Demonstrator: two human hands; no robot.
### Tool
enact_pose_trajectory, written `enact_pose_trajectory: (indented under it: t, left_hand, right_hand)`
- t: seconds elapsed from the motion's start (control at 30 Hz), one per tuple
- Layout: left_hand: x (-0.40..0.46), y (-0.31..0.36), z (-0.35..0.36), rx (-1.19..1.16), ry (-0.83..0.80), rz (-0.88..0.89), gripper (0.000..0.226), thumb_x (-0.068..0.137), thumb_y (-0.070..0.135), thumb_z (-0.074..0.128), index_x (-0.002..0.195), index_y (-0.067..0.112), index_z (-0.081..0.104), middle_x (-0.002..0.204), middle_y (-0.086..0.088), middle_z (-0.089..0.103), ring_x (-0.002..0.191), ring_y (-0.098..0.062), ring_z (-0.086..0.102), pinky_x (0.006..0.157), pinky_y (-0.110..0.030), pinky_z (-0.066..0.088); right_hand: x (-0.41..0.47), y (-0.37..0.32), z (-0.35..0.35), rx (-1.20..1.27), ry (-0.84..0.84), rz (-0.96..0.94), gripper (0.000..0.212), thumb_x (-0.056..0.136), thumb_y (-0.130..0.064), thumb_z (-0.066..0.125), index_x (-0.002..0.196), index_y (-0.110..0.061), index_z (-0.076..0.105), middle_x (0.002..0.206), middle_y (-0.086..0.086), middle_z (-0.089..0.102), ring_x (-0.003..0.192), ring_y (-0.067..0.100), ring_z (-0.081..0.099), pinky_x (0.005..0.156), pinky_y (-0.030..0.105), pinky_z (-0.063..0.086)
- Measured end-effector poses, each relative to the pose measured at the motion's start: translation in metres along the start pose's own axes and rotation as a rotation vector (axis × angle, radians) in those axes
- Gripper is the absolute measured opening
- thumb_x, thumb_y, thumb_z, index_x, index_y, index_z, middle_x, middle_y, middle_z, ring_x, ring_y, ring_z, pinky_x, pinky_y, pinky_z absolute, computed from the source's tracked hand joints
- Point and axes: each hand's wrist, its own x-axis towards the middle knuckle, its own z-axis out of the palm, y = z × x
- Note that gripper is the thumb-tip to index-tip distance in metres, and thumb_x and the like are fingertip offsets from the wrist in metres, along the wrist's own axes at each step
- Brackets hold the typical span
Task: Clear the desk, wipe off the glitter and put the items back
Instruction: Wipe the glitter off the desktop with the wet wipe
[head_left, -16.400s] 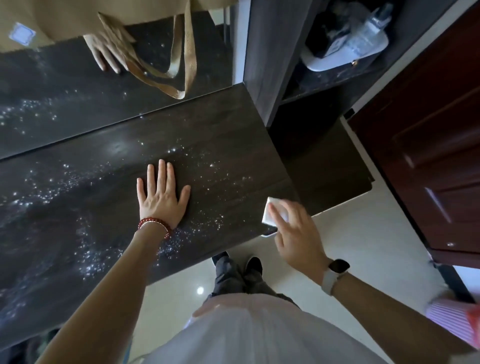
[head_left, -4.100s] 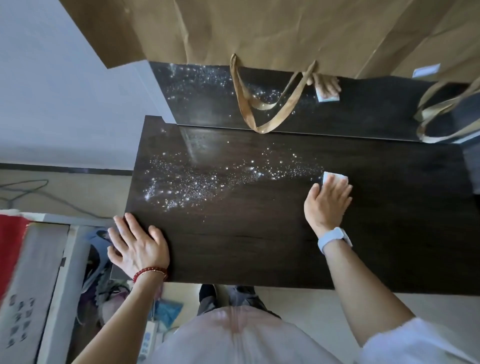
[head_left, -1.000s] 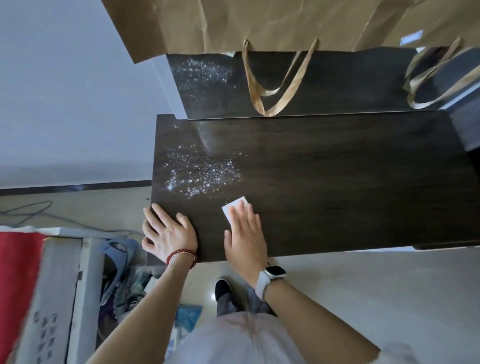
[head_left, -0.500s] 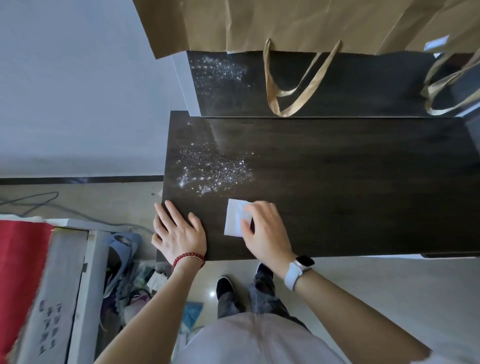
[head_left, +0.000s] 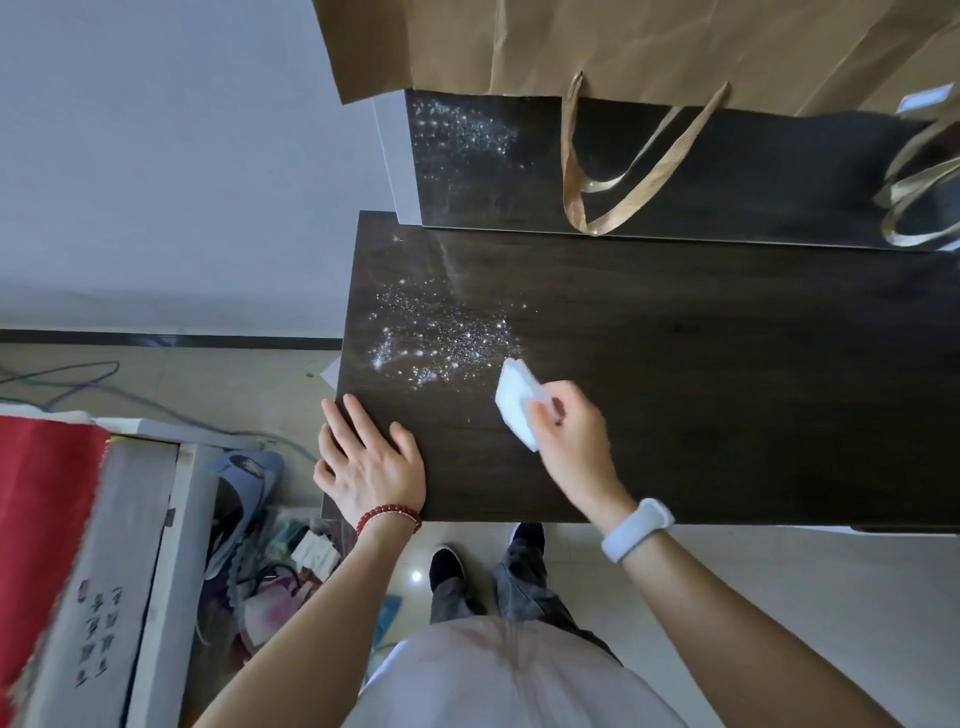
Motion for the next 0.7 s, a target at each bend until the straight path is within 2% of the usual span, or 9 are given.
enact_pose_trajectory:
  t: [0.07,0.13,0.2,0.27,0.3,0.37,0.43,0.57,0.7]
  left_hand:
    - [0.000,-0.001,0.001,-0.007,-0.009,-0.003,0.061,0.085,0.038,0.028,0.140,0.011,0.026,0.149,-0.014,0.025,0.127,-0.032,0.032,0.095,-0.052,0.030]
    - [0.001,-0.002,0.002,-0.003,-0.008,-0.002,0.061,0.085,0.038,0.030,0.140,0.012,0.026,0.150,-0.013,0.025,0.127,-0.032,0.032,0.095,-0.052,0.030]
    - [0.001,-0.002,0.002,-0.002,-0.004,-0.003,0.061,0.085,0.038,0.030,0.140,0.012,0.027,0.149,-0.014,0.026,0.127,-0.032,0.033,0.095,-0.052,0.030]
    - [0.001,-0.001,0.001,0.003,-0.002,-0.001,0.062,0.084,0.039,0.028,0.140,0.011,0.027,0.149,-0.014,0.026,0.126,-0.033,0.034,0.094,-0.052,0.031]
    - [0.001,-0.001,0.002,0.006,-0.003,0.000,0.062,0.084,0.040,0.026,0.140,0.011,0.027,0.149,-0.014,0.026,0.127,-0.033,0.034,0.094,-0.052,0.031]
    - [0.001,0.000,0.002,0.014,-0.003,0.003,0.063,0.084,0.040,0.025,0.140,0.011,0.026,0.149,-0.014,0.025,0.127,-0.033,0.033,0.095,-0.052,0.030]
    - [0.002,-0.001,0.002,0.019,-0.003,-0.001,0.063,0.084,0.040,0.024,0.140,0.012,0.026,0.149,-0.014,0.025,0.127,-0.033,0.032,0.095,-0.052,0.030]
    - [0.001,-0.001,0.002,0.031,-0.001,-0.002,0.063,0.085,0.040,0.025,0.140,0.011,0.026,0.149,-0.015,0.026,0.127,-0.033,0.033,0.095,-0.052,0.030]
    - [0.000,0.000,0.001,0.040,0.000,-0.006,0.064,0.084,0.041,0.023,0.141,0.011,0.026,0.149,-0.015,0.026,0.128,-0.034,0.033,0.096,-0.052,0.030]
  right_hand:
    - [0.006,0.009,-0.017,0.013,0.030,0.102,0.011,0.089,-0.011,0.048,0.094,-0.011,0.058,0.084,0.001,0.057,0.079,0.017,0.053,0.058,0.017,0.036]
    - [0.008,0.027,-0.028,-0.189,0.029,0.160,0.029,0.090,-0.009,0.046,0.118,-0.004,0.054,0.109,0.011,0.057,0.103,0.027,0.053,0.076,0.025,0.038]
    - [0.006,0.045,-0.036,-0.464,0.128,0.043,0.039,0.088,-0.005,0.050,0.126,0.001,0.048,0.119,0.021,0.054,0.111,0.036,0.049,0.089,0.036,0.038]
    - [0.003,0.054,-0.038,-0.577,0.202,-0.179,0.040,0.084,-0.002,0.048,0.124,0.004,0.051,0.121,0.024,0.053,0.113,0.041,0.049,0.093,0.045,0.042]
    - [0.001,0.058,-0.036,-0.593,0.174,-0.272,0.040,0.084,-0.005,0.043,0.122,0.004,0.052,0.125,0.024,0.053,0.117,0.040,0.047,0.097,0.047,0.040]
    - [-0.003,0.064,-0.025,-0.662,-0.001,-0.412,0.045,0.087,-0.014,0.034,0.125,0.005,0.048,0.134,0.023,0.047,0.127,0.037,0.039,0.104,0.050,0.032]
    - [-0.002,0.073,-0.012,-0.758,-0.133,-0.471,0.051,0.089,-0.024,0.032,0.131,0.006,0.038,0.141,0.026,0.038,0.133,0.035,0.031,0.106,0.051,0.029]
    - [0.023,0.079,-0.013,-0.754,-0.065,-0.414,0.058,0.090,-0.025,0.029,0.136,0.010,0.019,0.140,0.036,0.029,0.133,0.042,0.025,0.107,0.053,0.022]
    - [0.044,0.068,-0.020,-0.764,0.085,-0.196,0.060,0.090,-0.026,0.024,0.133,0.015,0.027,0.141,0.038,0.024,0.134,0.047,0.023,0.110,0.047,0.017]
